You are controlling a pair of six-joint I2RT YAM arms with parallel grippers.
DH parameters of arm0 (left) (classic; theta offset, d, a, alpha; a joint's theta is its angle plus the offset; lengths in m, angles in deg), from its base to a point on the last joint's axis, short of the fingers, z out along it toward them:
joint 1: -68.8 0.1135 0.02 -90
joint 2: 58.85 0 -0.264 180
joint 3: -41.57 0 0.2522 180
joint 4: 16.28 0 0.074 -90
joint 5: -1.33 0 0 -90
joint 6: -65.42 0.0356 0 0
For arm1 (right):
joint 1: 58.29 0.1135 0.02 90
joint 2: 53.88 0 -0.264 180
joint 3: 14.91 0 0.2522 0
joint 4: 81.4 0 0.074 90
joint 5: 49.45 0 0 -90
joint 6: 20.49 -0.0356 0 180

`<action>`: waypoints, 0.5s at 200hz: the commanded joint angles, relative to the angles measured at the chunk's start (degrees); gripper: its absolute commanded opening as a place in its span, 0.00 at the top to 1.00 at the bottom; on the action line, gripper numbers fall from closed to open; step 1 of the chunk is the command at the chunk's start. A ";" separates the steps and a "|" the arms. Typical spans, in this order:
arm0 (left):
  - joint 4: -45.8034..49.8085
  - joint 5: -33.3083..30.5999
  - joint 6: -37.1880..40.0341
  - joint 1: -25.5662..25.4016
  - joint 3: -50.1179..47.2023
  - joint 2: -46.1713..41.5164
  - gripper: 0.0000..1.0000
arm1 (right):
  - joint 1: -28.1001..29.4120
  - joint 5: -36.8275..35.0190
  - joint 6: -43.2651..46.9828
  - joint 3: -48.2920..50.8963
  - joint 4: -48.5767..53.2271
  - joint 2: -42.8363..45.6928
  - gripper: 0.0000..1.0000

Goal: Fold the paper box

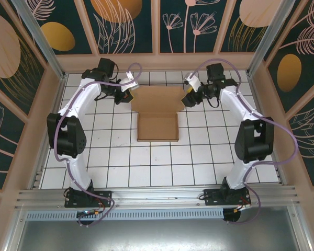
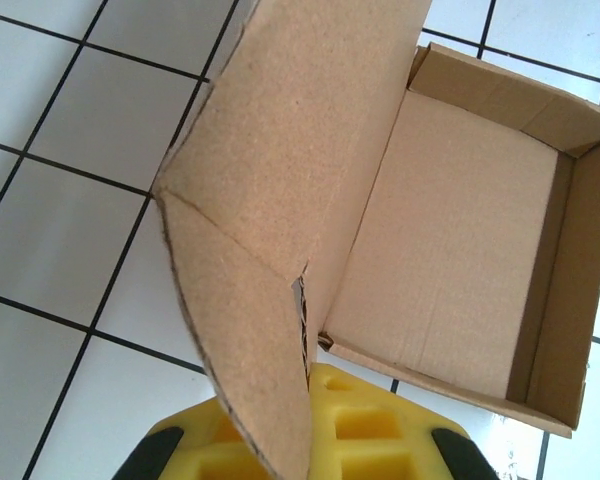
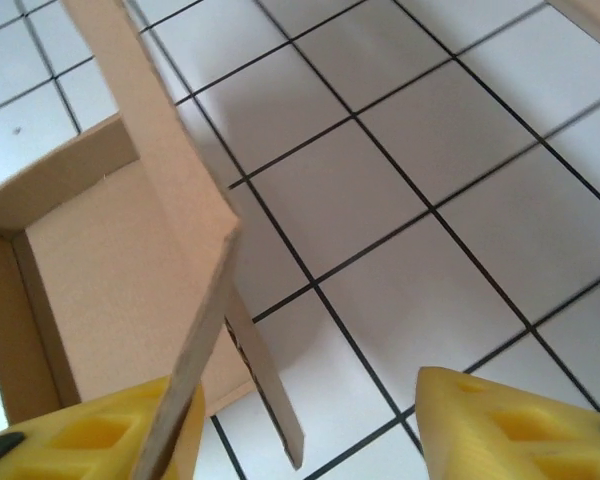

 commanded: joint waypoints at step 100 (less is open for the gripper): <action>3.25 2.43 -0.29 0.24 3.66 2.66 1.00 | 1.32 2.79 5.68 -5.07 9.35 -3.48 1.00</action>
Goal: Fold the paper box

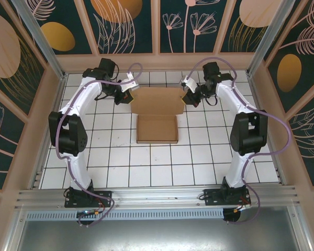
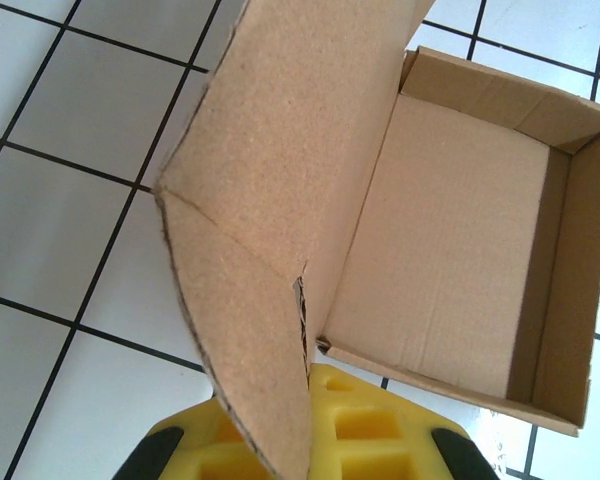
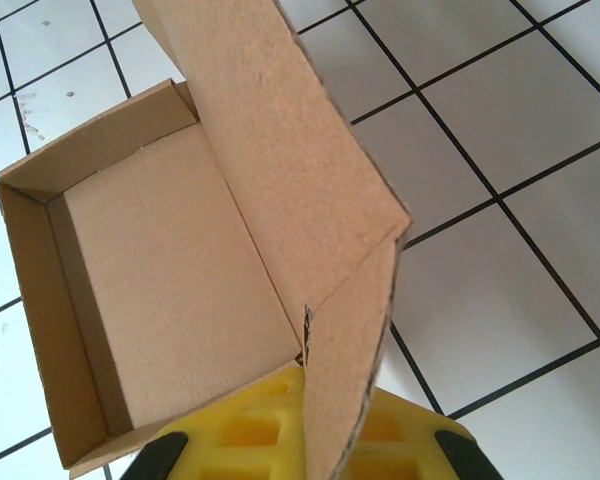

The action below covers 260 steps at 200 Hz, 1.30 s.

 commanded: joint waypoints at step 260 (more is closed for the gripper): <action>-46.43 -9.88 -31.91 -3.05 -21.78 -12.43 1.00 | 7.41 -34.76 -47.68 16.99 -35.22 14.11 1.00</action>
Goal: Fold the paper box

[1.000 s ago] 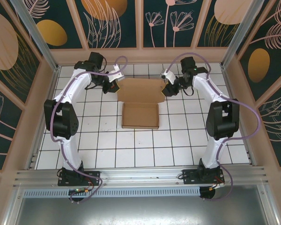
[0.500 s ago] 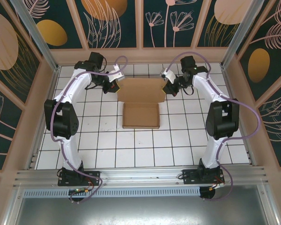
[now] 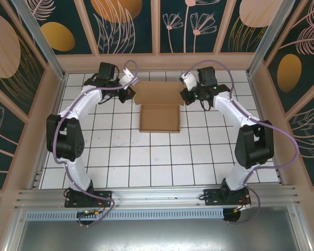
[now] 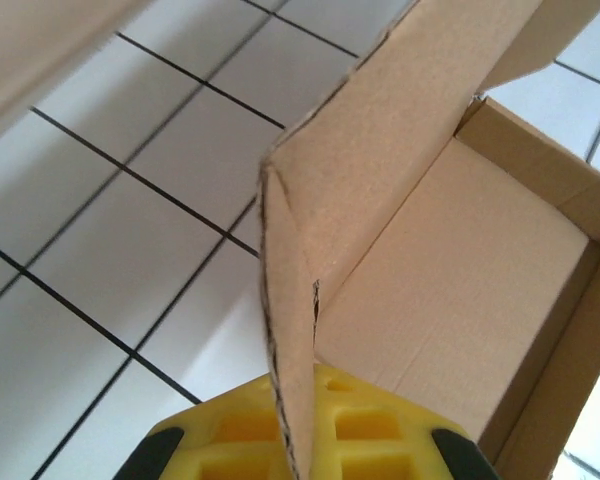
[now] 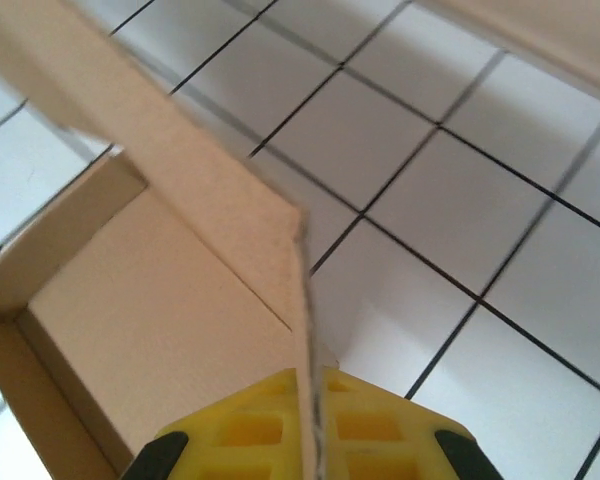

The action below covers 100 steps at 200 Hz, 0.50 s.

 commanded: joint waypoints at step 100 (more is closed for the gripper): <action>-31.58 -17.90 -36.37 -7.54 -10.73 -3.81 1.00 | 12.21 -38.51 -43.94 8.50 -17.59 2.31 1.00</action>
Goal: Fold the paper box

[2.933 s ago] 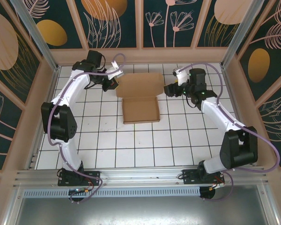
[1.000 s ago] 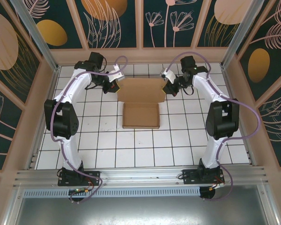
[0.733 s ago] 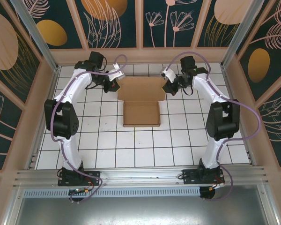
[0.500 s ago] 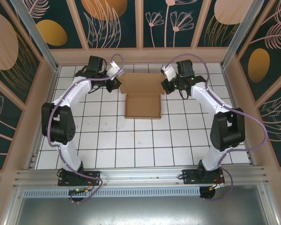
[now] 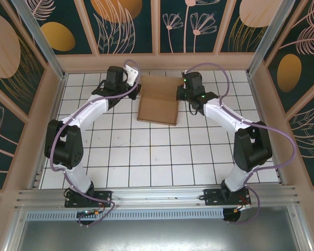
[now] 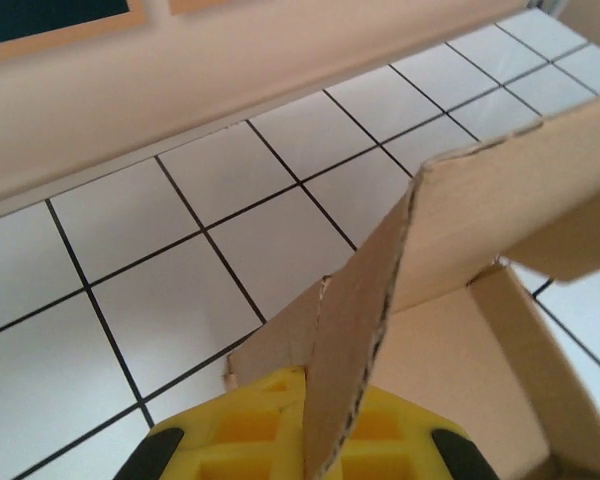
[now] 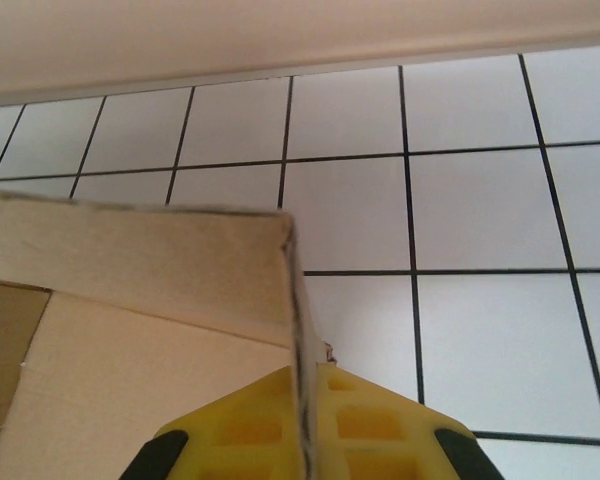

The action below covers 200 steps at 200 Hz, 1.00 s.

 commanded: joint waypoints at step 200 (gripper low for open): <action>-34.54 -9.28 -20.04 -5.31 -22.25 -0.15 1.00 | 7.50 -22.25 -16.46 18.56 -28.63 3.03 1.00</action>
